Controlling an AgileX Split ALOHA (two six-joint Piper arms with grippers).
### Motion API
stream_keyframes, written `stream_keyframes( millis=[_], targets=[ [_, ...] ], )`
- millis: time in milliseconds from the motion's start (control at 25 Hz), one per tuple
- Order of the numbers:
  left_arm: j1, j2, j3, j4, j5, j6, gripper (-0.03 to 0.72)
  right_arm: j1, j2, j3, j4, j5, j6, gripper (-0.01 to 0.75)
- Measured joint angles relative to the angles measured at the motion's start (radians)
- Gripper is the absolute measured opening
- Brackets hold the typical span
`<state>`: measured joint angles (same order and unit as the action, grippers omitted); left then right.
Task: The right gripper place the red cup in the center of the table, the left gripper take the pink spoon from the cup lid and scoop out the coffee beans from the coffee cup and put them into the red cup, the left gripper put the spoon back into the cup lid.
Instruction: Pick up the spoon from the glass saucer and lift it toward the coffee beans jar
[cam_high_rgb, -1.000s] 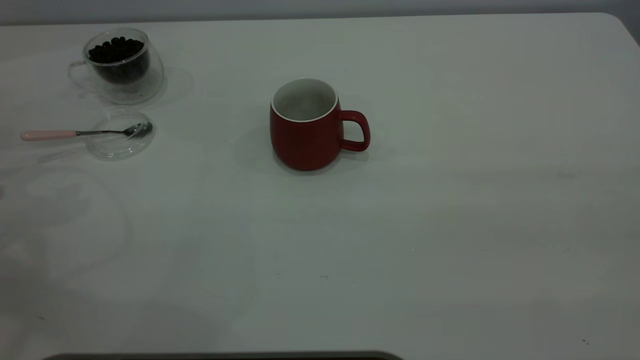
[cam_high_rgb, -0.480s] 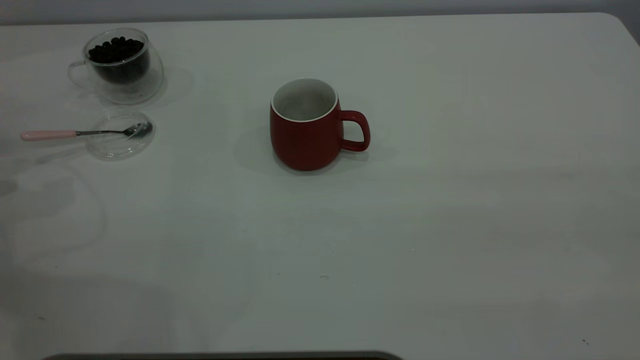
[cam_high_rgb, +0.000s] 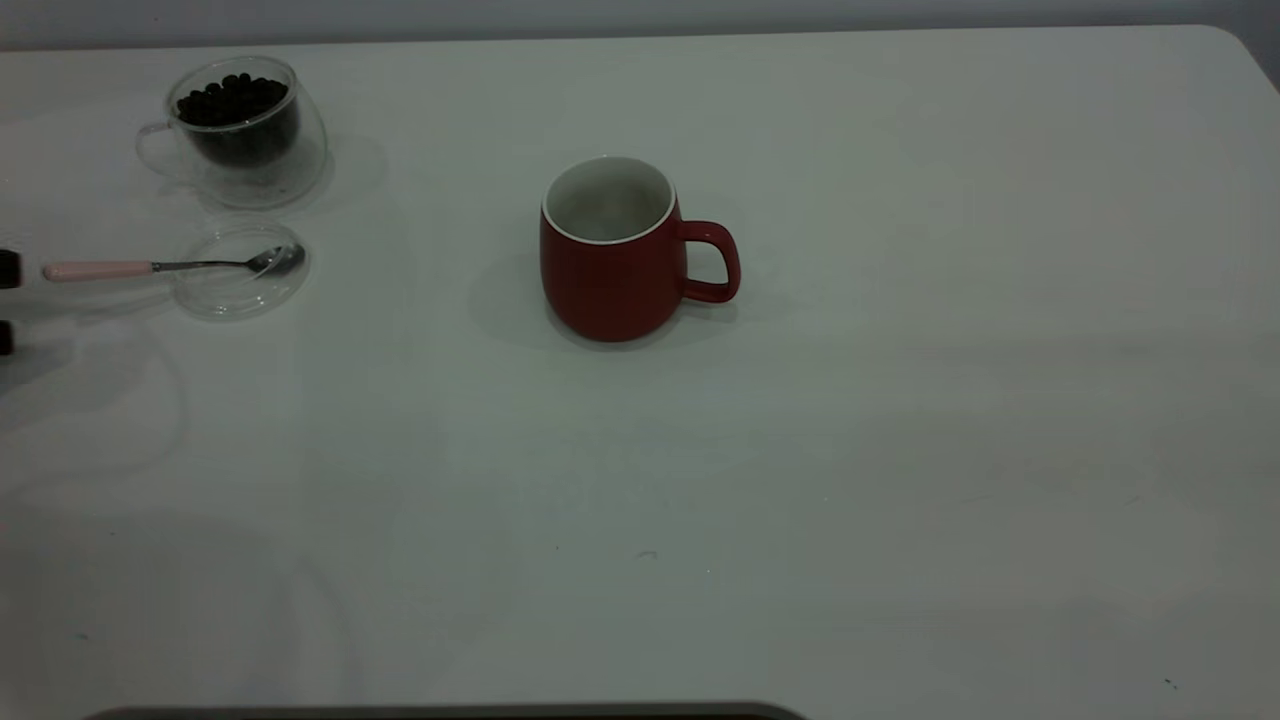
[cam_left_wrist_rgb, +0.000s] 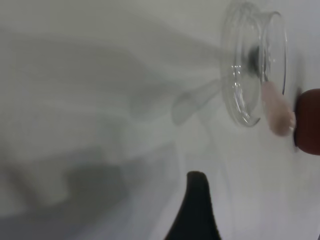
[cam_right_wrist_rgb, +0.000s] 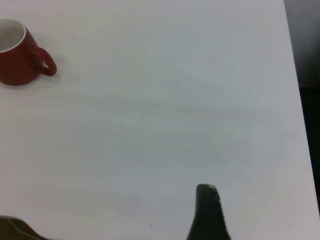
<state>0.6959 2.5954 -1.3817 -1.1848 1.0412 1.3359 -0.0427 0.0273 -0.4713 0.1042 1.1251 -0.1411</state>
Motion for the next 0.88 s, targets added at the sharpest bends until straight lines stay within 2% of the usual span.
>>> stream_keyframes(
  millis=[560, 880],
  targets=[
    [-0.109, 0.081, -0.139, -0.044, 0.027, -0.037, 0.695, 0.000, 0.000, 0.000, 0.000, 0.000, 0.000, 0.591],
    [-0.135, 0.081, -0.180, -0.035, 0.063, -0.092, 0.680, 0.000, 0.000, 0.000, 0.000, 0.000, 0.000, 0.591]
  ],
)
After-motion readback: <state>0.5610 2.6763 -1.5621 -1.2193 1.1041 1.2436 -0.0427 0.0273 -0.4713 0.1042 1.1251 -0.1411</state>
